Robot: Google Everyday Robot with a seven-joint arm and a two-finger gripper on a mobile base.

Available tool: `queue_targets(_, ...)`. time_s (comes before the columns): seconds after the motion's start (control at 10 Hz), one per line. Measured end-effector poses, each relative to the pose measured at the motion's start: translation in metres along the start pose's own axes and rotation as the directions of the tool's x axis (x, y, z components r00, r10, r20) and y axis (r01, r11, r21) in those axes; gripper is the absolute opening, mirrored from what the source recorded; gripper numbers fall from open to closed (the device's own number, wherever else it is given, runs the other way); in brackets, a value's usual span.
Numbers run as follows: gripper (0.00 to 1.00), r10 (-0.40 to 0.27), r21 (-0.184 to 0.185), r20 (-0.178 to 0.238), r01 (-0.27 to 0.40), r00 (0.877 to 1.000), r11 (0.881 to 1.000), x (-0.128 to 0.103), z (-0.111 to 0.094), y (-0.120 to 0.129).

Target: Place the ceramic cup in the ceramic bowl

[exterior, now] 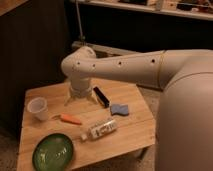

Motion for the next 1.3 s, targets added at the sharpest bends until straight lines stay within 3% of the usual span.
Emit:
queue_targets(0.2,0.80,-0.071,-0.046,0.028,0.073,0.997,0.996,-0.029,-0.023,0.046)
queue_targets(0.4,0.80,-0.129,-0.087,0.029,0.131,0.991,0.988,-0.056,-0.021,0.088)
queue_targets(0.6,0.80,-0.187,-0.108,0.027,0.188,0.982,0.976,-0.075,-0.003,0.125)
queue_targets(0.8,0.80,-0.249,-0.120,0.016,0.249,0.968,0.961,-0.088,0.032,0.156)
queue_targets(1.1,0.80,-0.304,-0.120,-0.013,0.300,0.953,0.946,-0.093,0.080,0.177)
queue_targets(1.3,0.80,-0.313,-0.120,-0.035,0.307,0.949,0.944,-0.096,0.097,0.180)
